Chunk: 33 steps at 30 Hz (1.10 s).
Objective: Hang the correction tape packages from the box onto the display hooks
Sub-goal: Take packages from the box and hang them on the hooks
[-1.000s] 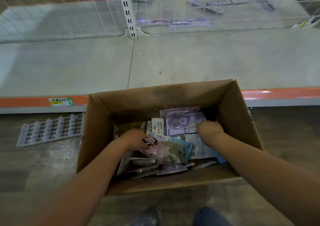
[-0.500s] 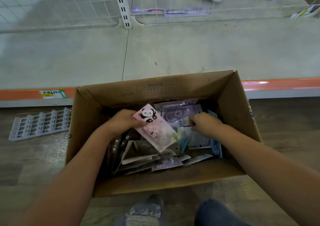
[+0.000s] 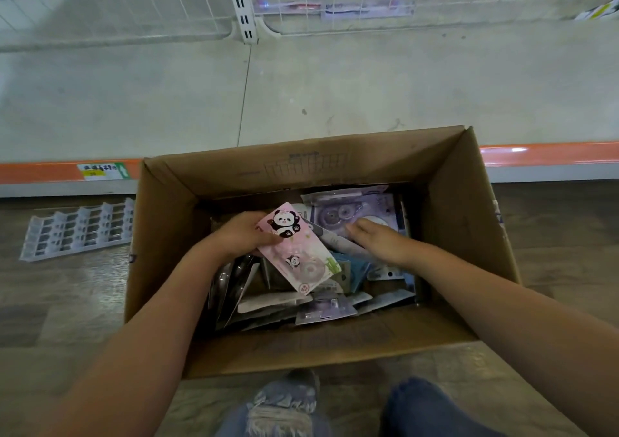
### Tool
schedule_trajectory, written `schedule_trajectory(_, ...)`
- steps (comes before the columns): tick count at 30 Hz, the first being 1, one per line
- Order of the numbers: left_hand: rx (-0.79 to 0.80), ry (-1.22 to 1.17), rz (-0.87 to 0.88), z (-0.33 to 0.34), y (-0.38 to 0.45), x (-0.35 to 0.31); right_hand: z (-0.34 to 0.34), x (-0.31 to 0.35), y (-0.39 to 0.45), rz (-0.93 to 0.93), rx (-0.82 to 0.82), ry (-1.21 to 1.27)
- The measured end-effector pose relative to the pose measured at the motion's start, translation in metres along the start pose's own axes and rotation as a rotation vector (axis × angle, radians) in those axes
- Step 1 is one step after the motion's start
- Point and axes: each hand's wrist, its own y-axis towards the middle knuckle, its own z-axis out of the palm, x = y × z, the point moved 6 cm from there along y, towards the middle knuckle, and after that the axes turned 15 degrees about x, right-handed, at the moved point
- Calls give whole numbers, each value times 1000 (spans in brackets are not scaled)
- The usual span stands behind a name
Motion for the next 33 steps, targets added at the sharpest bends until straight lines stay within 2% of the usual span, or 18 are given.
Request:
schedule_trajectory(2, 22, -65, -17, 1, -1, 0, -3, -11, 5, 51, -24, 143)
schedule_trajectory(5, 34, -165, -28, -1, -1, 0, 3, -22, 11, 107, 80, 291)
schedule_trajectory(8, 24, -344, -22, 0, 0, 0, 10, -21, 10, 163, 200, 311)
schedule_trajectory(13, -35, -588, 107, 8, 1, -8, 11, -25, 10, 236, 202, 243)
schedule_trajectory(15, -32, -536, 125, 11, 2, -10, 12, -28, 11, 253, 173, 190)
schedule_trajectory(19, 57, -211, 112, 17, 4, -14, 13, -33, 9, 277, 86, 216)
schedule_trajectory(21, 100, -131, 85, 18, 6, -9, 9, -37, 9, 274, 37, 259)
schedule_trajectory(23, 80, -91, 56, 18, 7, -3, 1, -38, 9, 248, -48, 276)
schedule_trajectory(25, 7, -175, 27, 15, 7, 3, -4, -39, 10, 202, -75, 331)
schedule_trajectory(29, -21, -489, 36, 14, -1, 6, 0, -25, -2, 88, 2, 725)
schedule_trajectory(31, -20, -518, 10, 12, -11, 2, 3, -14, -17, 67, 72, 834)
schedule_trajectory(33, -34, -530, -14, 8, -26, -10, 0, -3, -37, 76, 71, 897)
